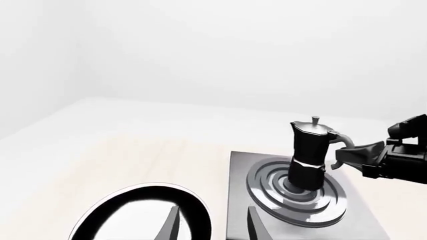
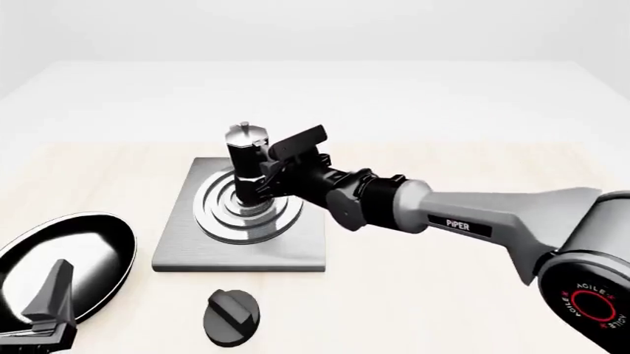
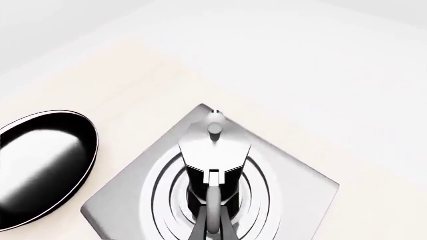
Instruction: Turn on the stove and put the moka pot on it.
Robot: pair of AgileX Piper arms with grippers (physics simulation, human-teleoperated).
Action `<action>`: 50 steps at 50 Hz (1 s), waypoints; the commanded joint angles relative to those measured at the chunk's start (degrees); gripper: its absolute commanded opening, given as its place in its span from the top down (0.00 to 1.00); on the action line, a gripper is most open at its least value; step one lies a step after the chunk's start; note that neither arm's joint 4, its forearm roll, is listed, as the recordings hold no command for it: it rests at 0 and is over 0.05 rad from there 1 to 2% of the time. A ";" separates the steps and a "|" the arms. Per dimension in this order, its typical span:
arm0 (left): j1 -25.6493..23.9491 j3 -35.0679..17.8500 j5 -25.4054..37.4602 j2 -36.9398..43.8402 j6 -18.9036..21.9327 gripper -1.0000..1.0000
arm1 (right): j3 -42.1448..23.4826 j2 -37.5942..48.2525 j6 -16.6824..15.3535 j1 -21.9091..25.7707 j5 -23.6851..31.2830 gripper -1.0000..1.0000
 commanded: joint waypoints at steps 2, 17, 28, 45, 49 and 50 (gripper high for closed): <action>-0.01 0.01 -0.63 0.93 0.30 0.00 | -2.83 4.06 0.35 -0.37 -0.78 1.00; 0.08 0.01 -1.83 2.30 0.65 0.00 | -4.46 8.47 0.90 -0.52 -1.52 1.00; 0.04 0.01 -1.42 1.76 0.72 0.00 | -2.81 9.76 1.48 -0.50 -2.63 1.00; -0.21 0.00 1.04 -1.54 0.71 0.00 | 3.64 3.42 0.90 -0.85 -1.98 0.00; -0.21 -0.01 1.39 -2.11 0.56 0.00 | 5.41 0.36 -0.32 -1.23 -1.26 0.00; -0.22 -0.01 1.45 -2.27 0.51 0.00 | 5.88 -0.62 -0.50 -1.48 -0.98 0.00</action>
